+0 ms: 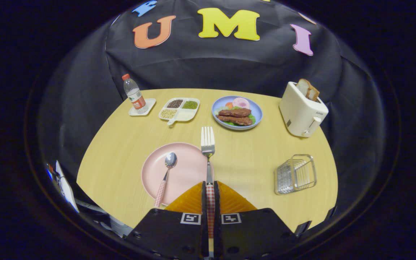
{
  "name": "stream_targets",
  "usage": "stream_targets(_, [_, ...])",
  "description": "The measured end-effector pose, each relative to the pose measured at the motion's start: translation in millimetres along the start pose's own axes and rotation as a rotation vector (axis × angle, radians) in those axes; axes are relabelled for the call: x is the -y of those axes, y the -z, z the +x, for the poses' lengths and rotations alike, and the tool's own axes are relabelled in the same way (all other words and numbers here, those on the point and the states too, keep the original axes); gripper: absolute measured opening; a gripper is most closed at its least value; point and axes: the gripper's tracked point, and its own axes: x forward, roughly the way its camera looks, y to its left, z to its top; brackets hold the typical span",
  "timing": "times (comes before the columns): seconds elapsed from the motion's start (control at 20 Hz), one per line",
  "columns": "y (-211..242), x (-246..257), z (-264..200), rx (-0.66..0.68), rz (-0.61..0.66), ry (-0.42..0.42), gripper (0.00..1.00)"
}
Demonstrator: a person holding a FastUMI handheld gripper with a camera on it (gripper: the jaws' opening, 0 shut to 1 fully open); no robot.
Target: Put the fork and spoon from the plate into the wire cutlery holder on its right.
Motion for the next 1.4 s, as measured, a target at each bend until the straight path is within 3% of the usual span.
stream_targets(0.45, [-13, 117, -58, -0.097, 0.013, 0.028, 0.06])
stream_targets(0.8, [3, 181, -76, -0.380, 0.025, -0.021, 0.06])
stream_targets(1.2, [23, 200, -41, -0.692, 0.078, -0.074, 0.05])
stream_targets(1.4, [28, 203, -14, -0.821, 0.113, -0.053, 0.06])
